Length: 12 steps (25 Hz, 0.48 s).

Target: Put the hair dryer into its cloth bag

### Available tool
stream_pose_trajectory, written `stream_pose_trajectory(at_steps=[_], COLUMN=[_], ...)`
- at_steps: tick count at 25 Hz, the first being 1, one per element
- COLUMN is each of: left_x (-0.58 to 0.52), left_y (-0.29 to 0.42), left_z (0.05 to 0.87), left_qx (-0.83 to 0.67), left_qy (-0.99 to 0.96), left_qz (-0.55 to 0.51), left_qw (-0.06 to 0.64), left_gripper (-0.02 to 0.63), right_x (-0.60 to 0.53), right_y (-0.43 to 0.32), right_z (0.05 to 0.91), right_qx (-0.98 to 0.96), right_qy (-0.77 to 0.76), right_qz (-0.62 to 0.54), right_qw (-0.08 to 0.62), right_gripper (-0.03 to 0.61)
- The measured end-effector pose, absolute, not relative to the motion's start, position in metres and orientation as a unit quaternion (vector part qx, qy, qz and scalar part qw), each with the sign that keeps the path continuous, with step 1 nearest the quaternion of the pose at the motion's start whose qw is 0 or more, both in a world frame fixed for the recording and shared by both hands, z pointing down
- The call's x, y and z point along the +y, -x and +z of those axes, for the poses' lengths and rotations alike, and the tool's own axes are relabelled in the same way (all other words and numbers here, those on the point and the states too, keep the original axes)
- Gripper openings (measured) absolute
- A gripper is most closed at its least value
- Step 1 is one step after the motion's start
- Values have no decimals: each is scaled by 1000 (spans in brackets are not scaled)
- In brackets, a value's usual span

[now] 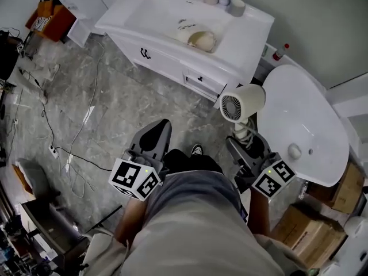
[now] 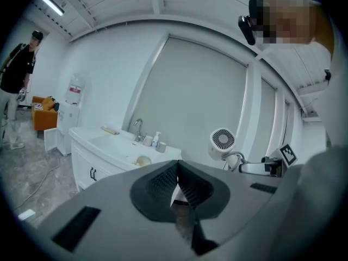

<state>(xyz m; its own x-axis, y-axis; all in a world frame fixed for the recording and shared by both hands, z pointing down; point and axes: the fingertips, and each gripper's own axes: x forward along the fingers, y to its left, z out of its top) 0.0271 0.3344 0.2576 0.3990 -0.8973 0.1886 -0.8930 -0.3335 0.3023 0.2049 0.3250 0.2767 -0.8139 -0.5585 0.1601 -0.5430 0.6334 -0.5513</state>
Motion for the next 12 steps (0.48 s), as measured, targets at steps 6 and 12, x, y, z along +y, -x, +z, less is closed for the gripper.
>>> stream_pose_trajectory(at_steps=[6, 12], left_x=[306, 274], left_y=[-31, -30], left_z=[261, 273], left_qx=[-547, -536], left_qy=[-814, -819], left_qz=[-19, -25], left_qw=[193, 204], left_gripper=[8, 8], right_x=[299, 271], right_y=[-212, -205], right_z=[275, 280], right_qx=[901, 897], right_qy=[312, 320], right_qz=[-302, -306], right_qw=[4, -3], right_gripper=[282, 282])
